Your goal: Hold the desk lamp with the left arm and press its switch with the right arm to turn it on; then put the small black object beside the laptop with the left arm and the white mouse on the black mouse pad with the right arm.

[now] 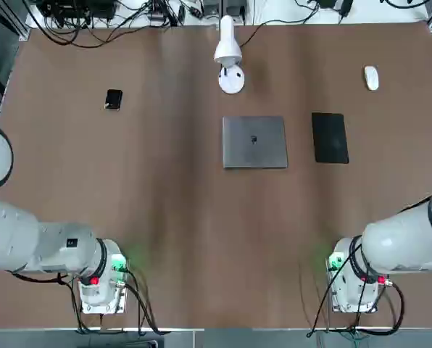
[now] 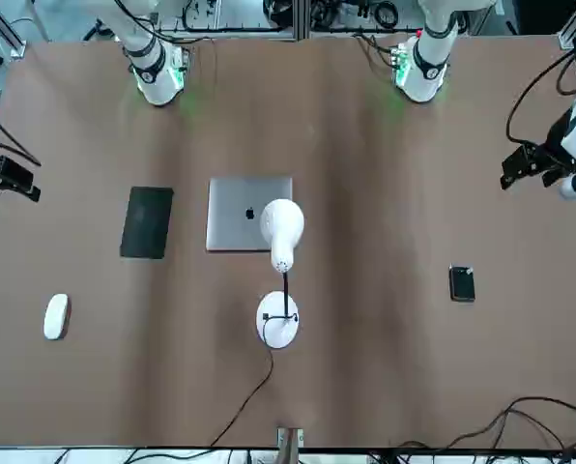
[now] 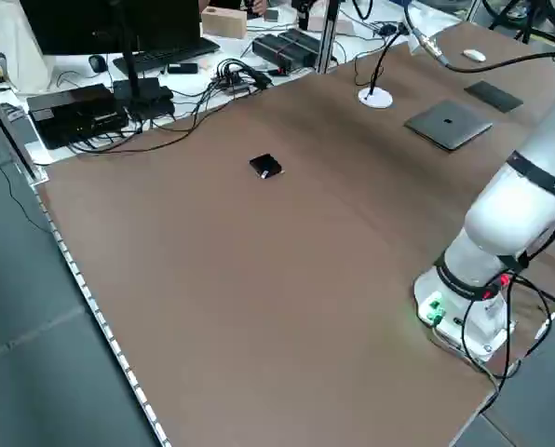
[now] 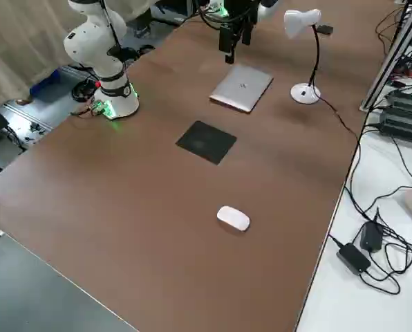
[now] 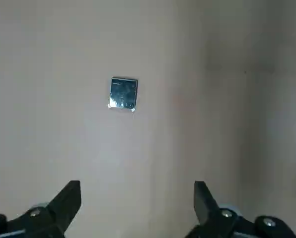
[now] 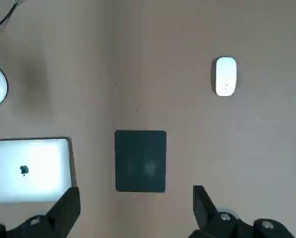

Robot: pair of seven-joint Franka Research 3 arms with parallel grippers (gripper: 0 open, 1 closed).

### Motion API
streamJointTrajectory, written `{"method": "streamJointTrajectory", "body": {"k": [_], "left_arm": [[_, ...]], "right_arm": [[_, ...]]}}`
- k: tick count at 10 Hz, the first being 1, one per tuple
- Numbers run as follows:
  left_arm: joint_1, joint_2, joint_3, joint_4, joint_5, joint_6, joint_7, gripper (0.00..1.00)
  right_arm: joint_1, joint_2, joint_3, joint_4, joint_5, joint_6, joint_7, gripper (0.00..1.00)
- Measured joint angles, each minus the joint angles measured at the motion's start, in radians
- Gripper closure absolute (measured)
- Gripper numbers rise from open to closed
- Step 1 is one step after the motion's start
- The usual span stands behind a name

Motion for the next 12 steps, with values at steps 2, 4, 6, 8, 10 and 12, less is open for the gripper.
{"method": "streamJointTrajectory", "body": {"k": [2,4,6,8,10,12], "left_arm": [[0.0,0.001,0.0,0.0,0.0,0.0,0.0,0.0],[-0.001,0.006,0.0,0.007,0.0,0.007,-0.001,0.0],[-0.015,0.057,-0.006,0.065,-0.001,0.008,-0.004,0.0],[-0.025,0.155,-0.046,0.155,-0.001,0.008,-0.002,0.0],[-0.04,0.203,-0.104,0.183,-0.002,0.066,0.011,0.0],[-0.061,0.272,-0.193,0.18,-0.003,0.214,0.013,0.0]], "right_arm": [[0.0,0.0,0.0,0.0,-0.001,0.0,0.0,0.0],[0.0,0.0,0.0,0.0,-0.002,0.0,0.0,0.0],[0.0,0.0,0.003,-0.001,-0.002,0.0,0.0,0.0],[0.0,0.002,0.006,-0.004,-0.002,0.0,-0.001,0.0],[0.0,0.026,0.008,-0.015,-0.002,0.015,-0.001,0.0],[0.002,0.084,0.011,-0.023,-0.001,0.059,-0.001,0.0]]}}
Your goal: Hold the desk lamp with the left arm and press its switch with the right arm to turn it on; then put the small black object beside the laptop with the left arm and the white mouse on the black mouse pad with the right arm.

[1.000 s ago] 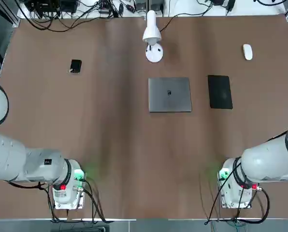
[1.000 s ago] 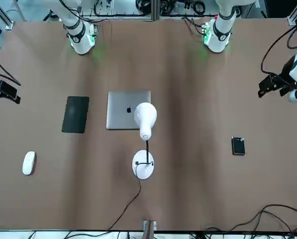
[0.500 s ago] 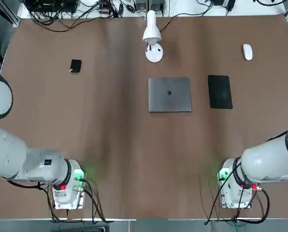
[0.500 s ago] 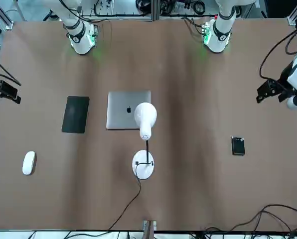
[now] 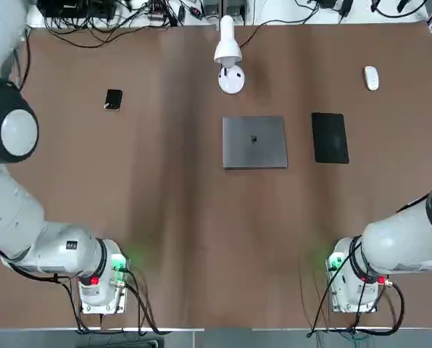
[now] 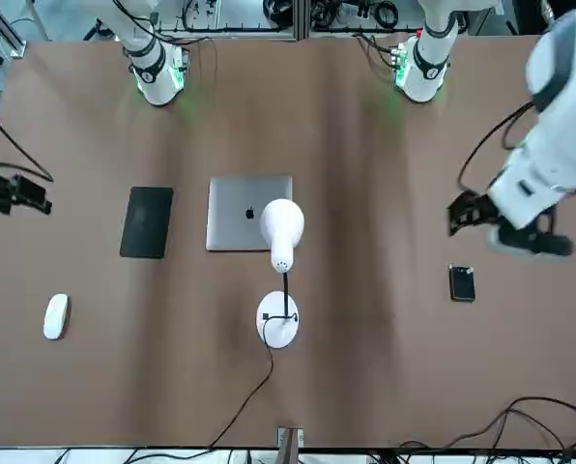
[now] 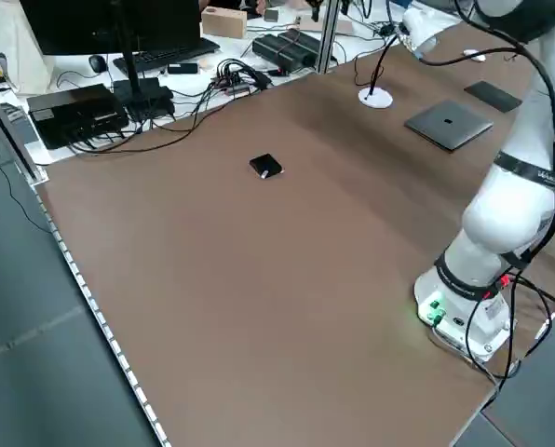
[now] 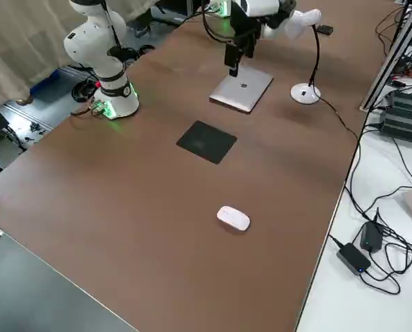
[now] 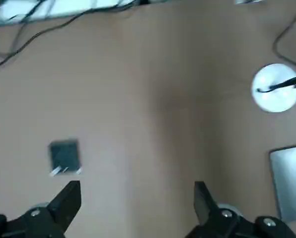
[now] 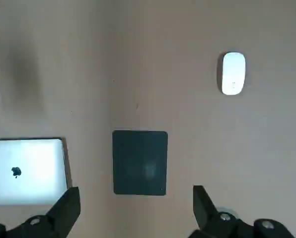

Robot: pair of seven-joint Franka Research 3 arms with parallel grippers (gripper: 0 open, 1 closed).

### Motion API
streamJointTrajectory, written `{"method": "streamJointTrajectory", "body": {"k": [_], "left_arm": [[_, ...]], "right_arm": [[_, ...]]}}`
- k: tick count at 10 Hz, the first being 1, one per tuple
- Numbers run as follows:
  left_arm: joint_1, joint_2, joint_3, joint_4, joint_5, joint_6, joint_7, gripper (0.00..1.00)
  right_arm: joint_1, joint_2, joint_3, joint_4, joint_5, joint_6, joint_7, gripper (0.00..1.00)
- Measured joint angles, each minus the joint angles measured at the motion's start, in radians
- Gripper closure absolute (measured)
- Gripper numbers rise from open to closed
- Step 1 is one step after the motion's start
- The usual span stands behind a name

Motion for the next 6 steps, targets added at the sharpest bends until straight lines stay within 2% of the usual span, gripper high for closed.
{"method": "streamJointTrajectory", "body": {"k": [1,3,6], "left_arm": [[-0.015,0.064,-0.045,-0.005,0.0,0.066,0.0,0.0],[-0.085,0.21,-0.071,-0.007,0.0,0.209,0.0,0.0],[-0.153,0.403,-0.072,-0.007,0.0,0.517,0.001,0.0]], "right_arm": [[0.011,0.035,0.005,-0.005,0.001,0.04,0.0,0.0],[0.065,0.143,0.012,-0.018,0.054,0.141,0.0,0.0],[0.185,0.346,0.015,-0.02,0.397,0.4,0.002,0.03]]}}
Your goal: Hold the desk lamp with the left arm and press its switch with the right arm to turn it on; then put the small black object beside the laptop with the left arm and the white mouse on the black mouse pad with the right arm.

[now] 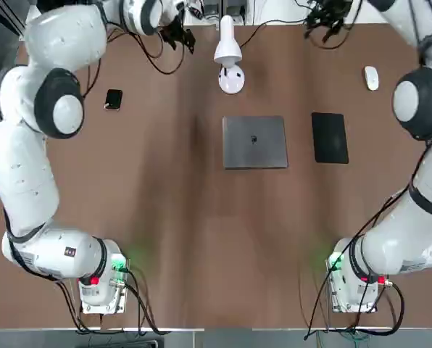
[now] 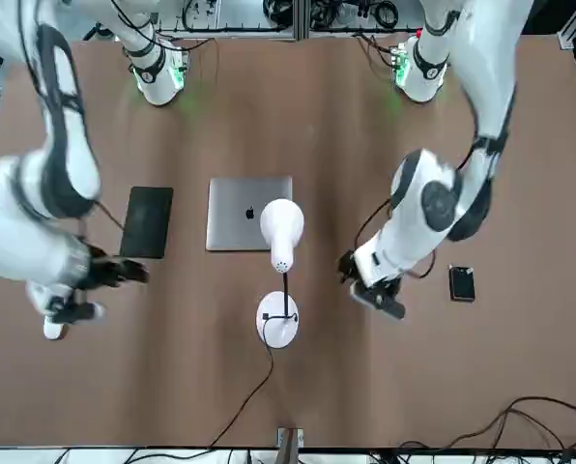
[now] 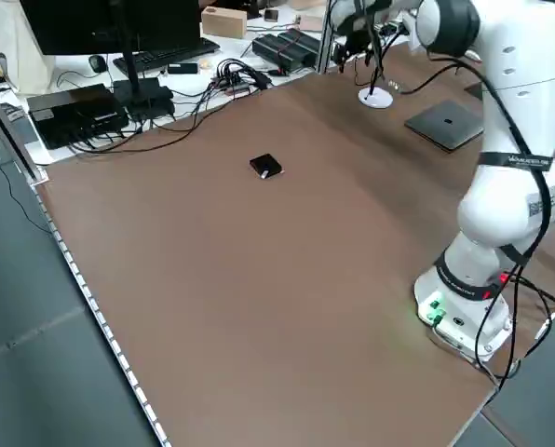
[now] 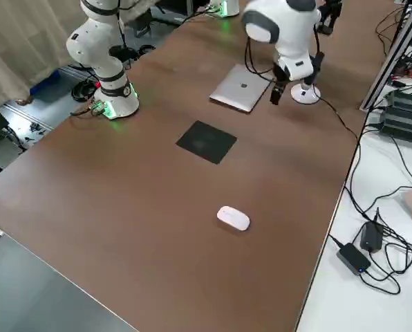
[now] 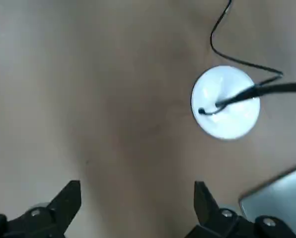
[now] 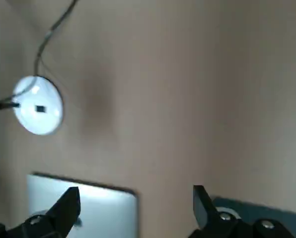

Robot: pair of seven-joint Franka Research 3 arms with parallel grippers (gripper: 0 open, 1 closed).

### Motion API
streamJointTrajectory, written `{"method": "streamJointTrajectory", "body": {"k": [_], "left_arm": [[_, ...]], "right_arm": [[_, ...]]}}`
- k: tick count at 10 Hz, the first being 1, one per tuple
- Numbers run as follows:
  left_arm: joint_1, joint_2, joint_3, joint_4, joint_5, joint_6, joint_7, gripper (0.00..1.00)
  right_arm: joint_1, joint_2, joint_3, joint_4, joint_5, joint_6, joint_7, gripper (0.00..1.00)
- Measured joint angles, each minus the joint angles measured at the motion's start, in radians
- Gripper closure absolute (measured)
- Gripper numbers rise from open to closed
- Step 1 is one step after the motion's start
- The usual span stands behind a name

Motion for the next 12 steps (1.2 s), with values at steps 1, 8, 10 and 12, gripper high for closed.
{"method": "streamJointTrajectory", "body": {"k": [1,8,10,12], "left_arm": [[-0.014,0.054,-0.001,0.001,0.0,0.093,0.0,0.0],[-0.125,0.286,0.001,0.095,0.0,0.367,-0.028,0.0],[-0.147,0.307,0.005,0.122,0.0,0.374,-0.027,0.0],[-0.194,0.312,0.051,0.13,0.0,0.381,-0.03,0.03]], "right_arm": [[0.04,0.055,0.0,0.014,0.089,0.063,0.007,0.04],[0.169,0.175,0.001,0.101,0.143,0.123,0.201,0.99],[0.21,0.179,0.002,0.101,0.144,0.155,0.24,0.99],[0.273,0.211,0.003,0.101,0.145,0.254,0.263,0.99]]}}
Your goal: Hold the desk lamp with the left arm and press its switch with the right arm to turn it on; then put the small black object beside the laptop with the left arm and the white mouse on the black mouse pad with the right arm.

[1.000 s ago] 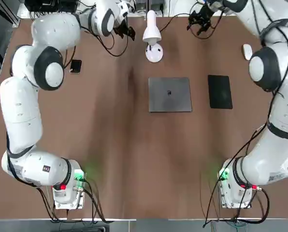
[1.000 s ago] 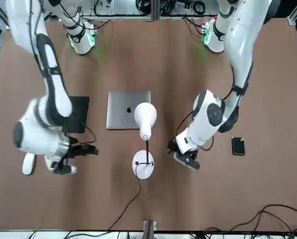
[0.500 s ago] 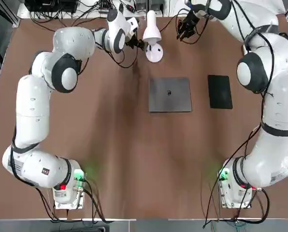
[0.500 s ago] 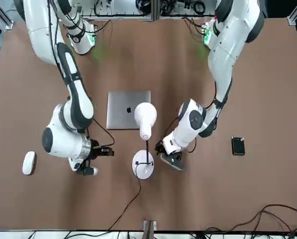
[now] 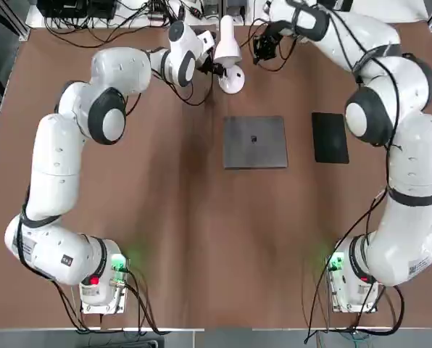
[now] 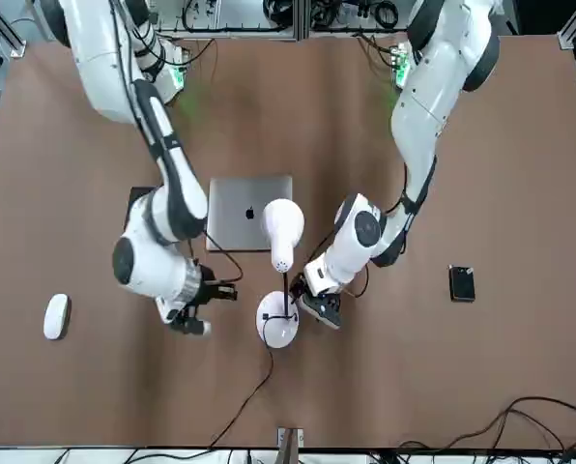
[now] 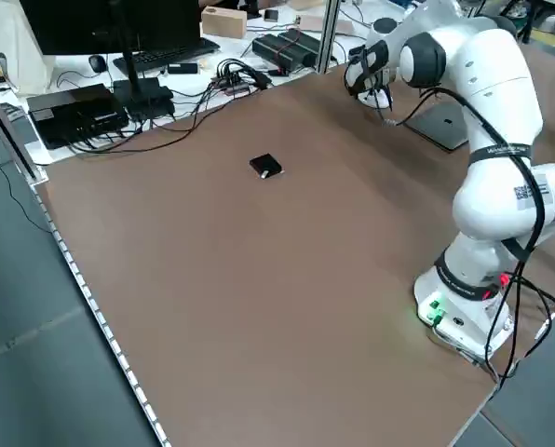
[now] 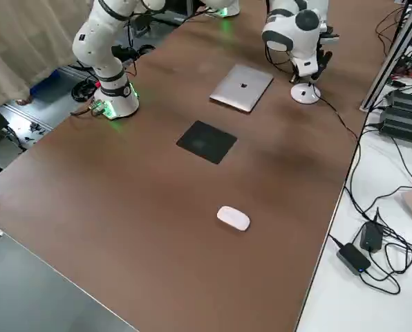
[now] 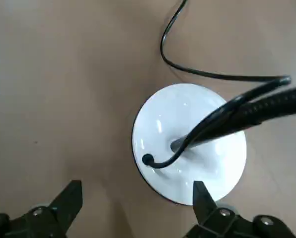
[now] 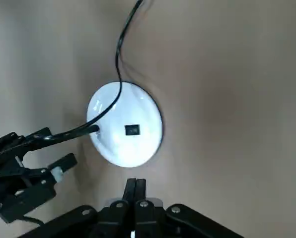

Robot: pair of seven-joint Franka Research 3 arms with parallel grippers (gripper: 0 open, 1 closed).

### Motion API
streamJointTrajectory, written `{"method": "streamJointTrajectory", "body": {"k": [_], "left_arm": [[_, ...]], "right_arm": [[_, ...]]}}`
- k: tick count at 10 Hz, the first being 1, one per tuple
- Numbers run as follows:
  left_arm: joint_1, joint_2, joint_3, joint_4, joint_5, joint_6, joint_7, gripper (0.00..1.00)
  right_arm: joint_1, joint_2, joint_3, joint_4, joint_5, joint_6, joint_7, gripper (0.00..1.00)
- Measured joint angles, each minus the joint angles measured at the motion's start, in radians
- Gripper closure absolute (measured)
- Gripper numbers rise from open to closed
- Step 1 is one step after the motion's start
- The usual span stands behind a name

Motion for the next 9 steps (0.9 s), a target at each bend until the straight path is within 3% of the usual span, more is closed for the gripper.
{"method": "streamJointTrajectory", "body": {"k": [5,7,9], "left_arm": [[-0.041,0.029,0.018,0.015,0.0,0.132,-0.066,0.06],[-0.058,0.059,0.018,0.027,0.0,0.18,-0.072,0.06],[-0.065,0.076,0.018,0.047,0.0,0.194,-0.073,0.14]], "right_arm": [[0.085,0.131,0.0,0.001,0.0,0.303,0.017,0.99],[0.09,0.152,-0.005,0.003,0.0,0.323,-0.008,0.99],[0.084,0.152,-0.013,0.019,0.0,0.297,-0.036,0.99]]}}
